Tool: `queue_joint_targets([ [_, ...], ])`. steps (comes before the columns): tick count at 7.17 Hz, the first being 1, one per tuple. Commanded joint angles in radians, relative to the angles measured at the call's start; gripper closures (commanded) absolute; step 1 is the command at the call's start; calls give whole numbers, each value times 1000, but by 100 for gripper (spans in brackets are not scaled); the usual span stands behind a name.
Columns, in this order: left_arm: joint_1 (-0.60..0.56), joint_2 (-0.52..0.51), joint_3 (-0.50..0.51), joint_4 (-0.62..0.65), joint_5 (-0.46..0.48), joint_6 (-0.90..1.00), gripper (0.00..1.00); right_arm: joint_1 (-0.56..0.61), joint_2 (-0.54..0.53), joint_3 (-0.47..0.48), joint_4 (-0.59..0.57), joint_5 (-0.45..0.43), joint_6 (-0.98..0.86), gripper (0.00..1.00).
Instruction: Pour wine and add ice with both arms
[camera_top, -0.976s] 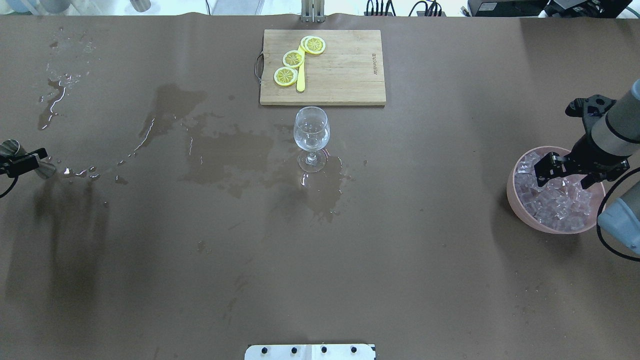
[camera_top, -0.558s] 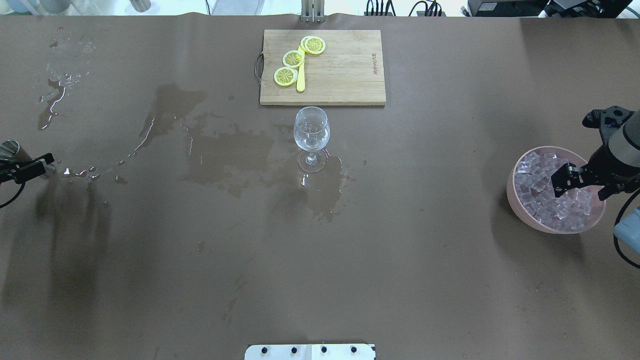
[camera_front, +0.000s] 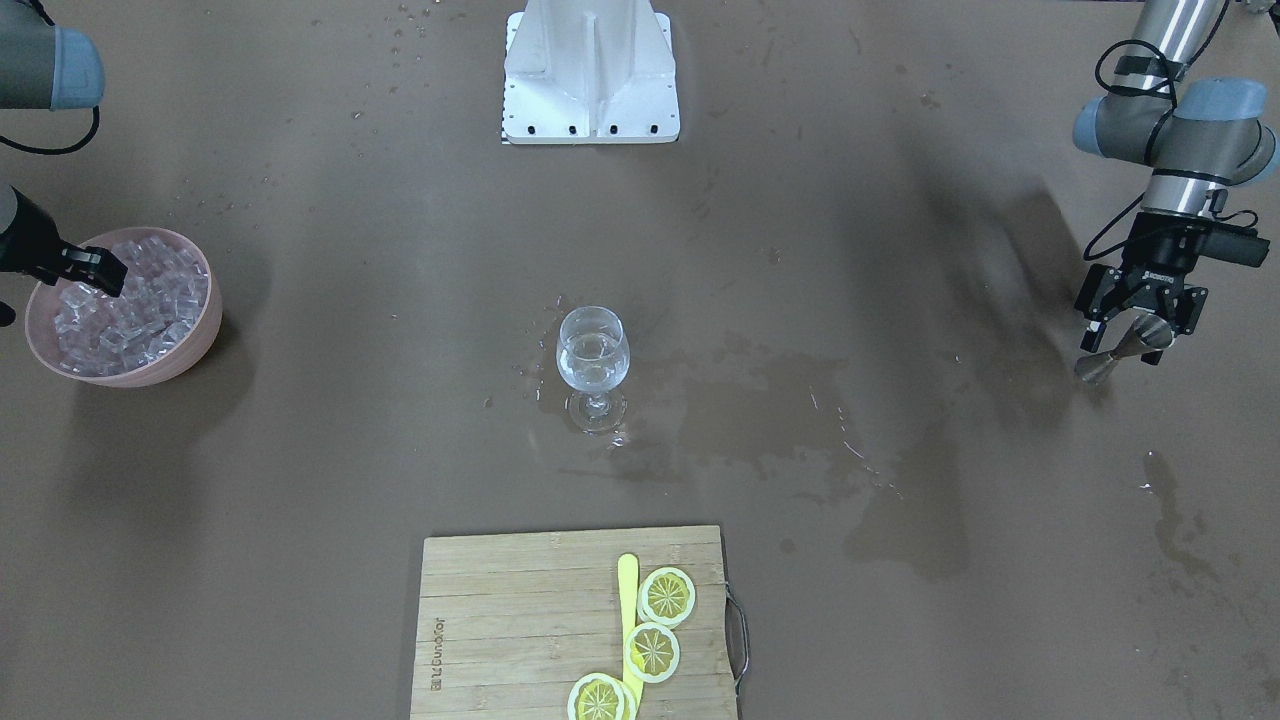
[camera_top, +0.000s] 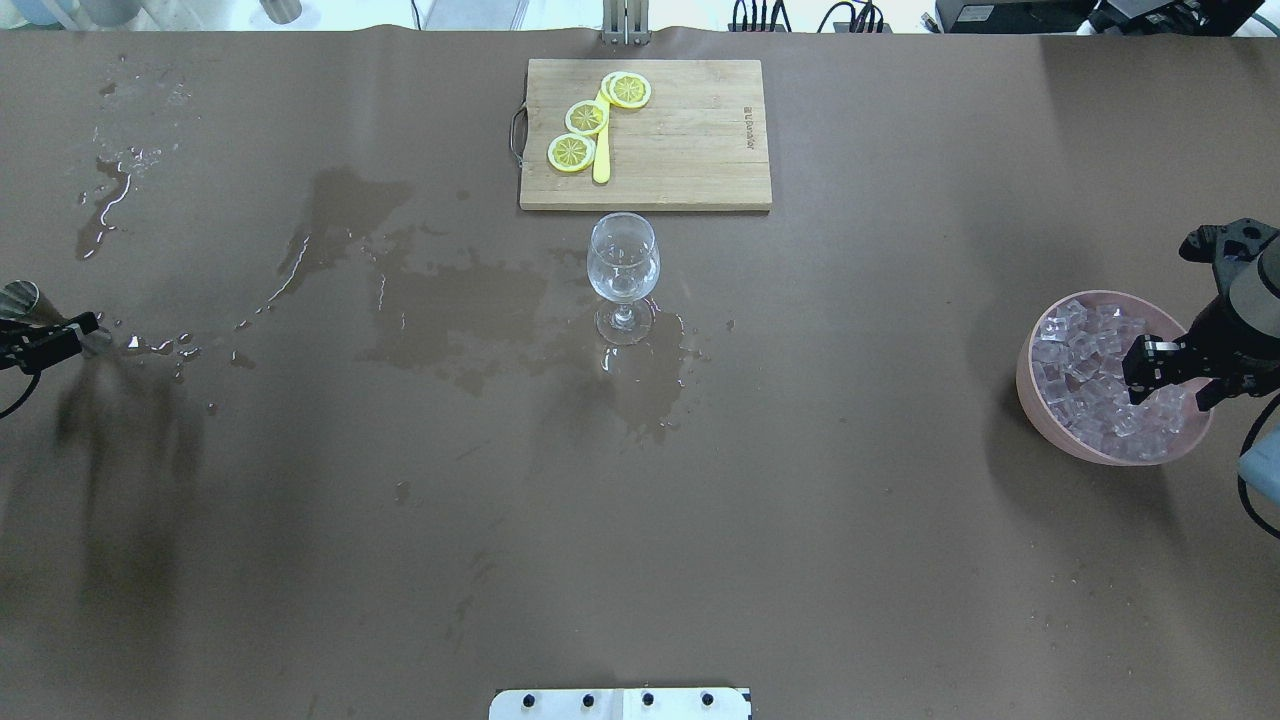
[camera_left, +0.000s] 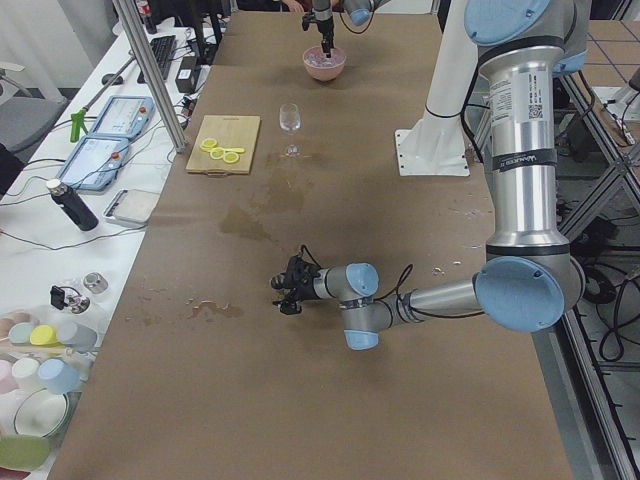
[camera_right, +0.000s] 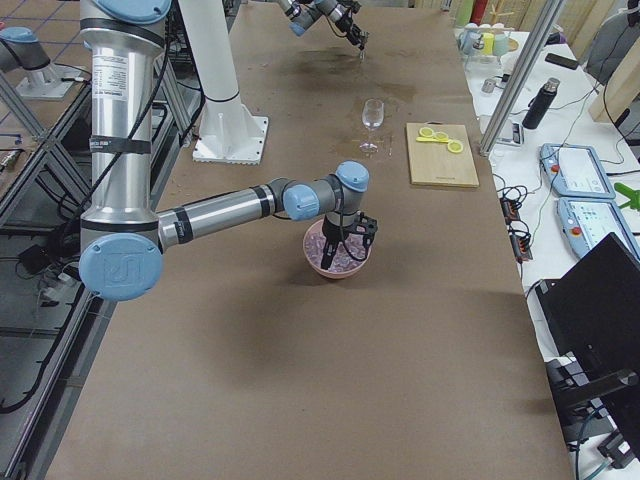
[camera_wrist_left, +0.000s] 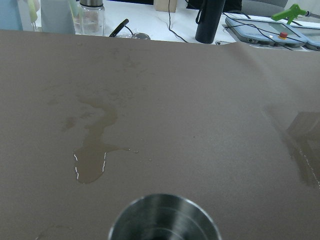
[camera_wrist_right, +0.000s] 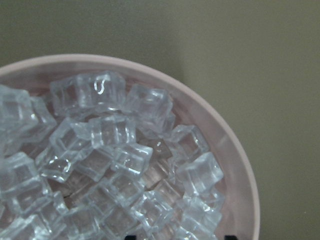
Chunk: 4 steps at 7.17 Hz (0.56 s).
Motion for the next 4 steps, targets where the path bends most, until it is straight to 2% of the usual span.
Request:
queue_joint_targets([
  [1, 0, -1, 10, -18, 10, -3, 13, -1, 3, -1, -12, -1, 3, 51],
  [4, 3, -1, 13, -18, 24, -8, 24, -2, 11, -13, -12, -1, 3, 48],
])
